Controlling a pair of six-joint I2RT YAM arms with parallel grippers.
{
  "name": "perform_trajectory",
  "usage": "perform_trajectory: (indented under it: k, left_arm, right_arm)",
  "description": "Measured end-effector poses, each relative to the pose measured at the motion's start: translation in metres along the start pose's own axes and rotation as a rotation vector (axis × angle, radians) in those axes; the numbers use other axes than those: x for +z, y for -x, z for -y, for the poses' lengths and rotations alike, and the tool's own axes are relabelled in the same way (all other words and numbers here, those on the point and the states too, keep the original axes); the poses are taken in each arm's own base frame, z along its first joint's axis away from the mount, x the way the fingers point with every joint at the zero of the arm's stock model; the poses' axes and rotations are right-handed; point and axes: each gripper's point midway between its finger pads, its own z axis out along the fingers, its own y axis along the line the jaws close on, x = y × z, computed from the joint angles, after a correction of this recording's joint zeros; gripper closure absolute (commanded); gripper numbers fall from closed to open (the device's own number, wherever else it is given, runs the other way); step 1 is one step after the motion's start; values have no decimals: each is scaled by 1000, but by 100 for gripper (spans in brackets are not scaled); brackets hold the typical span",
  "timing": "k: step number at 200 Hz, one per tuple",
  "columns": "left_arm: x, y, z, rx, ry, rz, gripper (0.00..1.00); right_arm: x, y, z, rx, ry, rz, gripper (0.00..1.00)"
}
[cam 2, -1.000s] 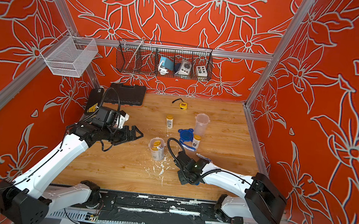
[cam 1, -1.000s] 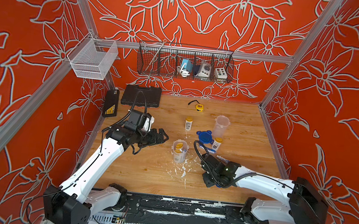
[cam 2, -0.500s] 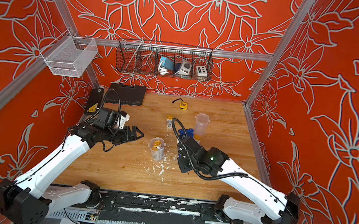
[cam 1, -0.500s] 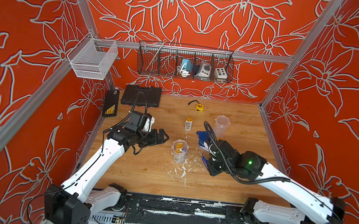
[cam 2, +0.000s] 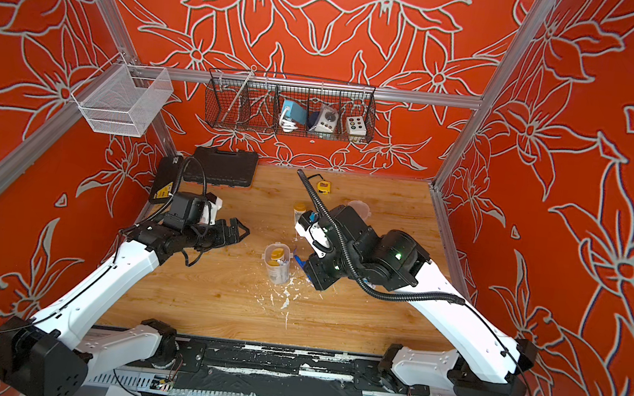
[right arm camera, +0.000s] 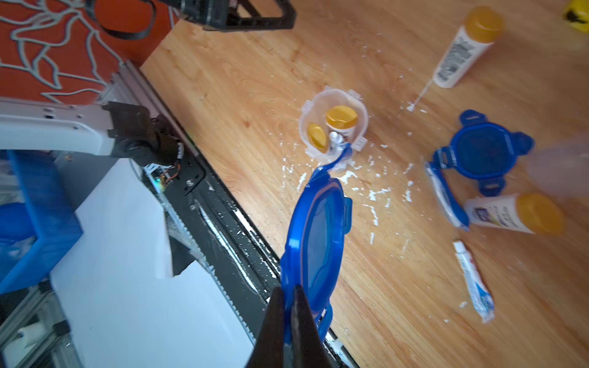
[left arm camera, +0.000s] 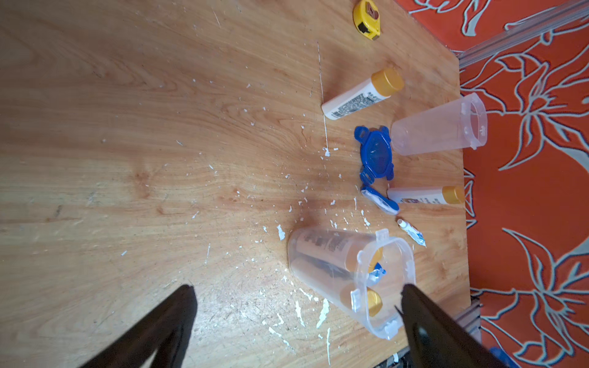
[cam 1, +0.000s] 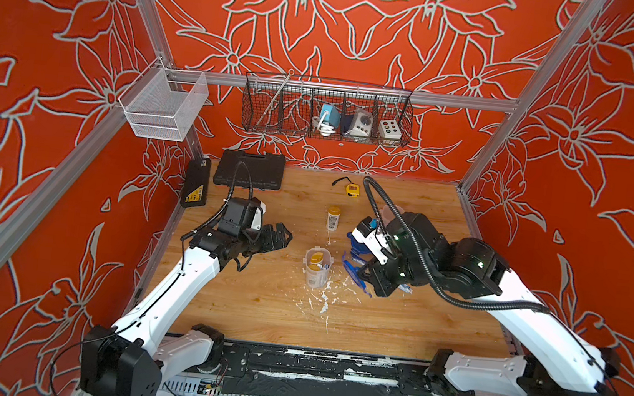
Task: Pack away toiletry kits
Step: Pick up the lid from the center of the board, then close the lid on the container.
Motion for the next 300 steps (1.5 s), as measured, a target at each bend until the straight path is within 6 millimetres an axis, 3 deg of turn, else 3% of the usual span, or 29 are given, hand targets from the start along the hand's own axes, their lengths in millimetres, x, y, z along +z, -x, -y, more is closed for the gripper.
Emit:
perform_trajectory:
  k: [66,99,150,206,244,300]
  left_arm:
    - [-15,21,-6,36,59,88,2]
    - [-21,21,-10,47,81,100,2]
    - [-31,23,-9,62,103,106,2]
    - [-40,32,1,76,86,126,2]
    - [-38,26,2,76,80,101,2]
    - [-36,24,3,74,72,83,2]
  right_arm:
    - [50,45,-48,-17,305,23,100]
    - [69,61,-54,4,387,52,100]
    - [108,63,-17,174,395,78,100]
    - [132,54,21,323,368,109,100]
    - [130,38,52,441,339,144,100]
    - [122,47,71,532,365,243,100]
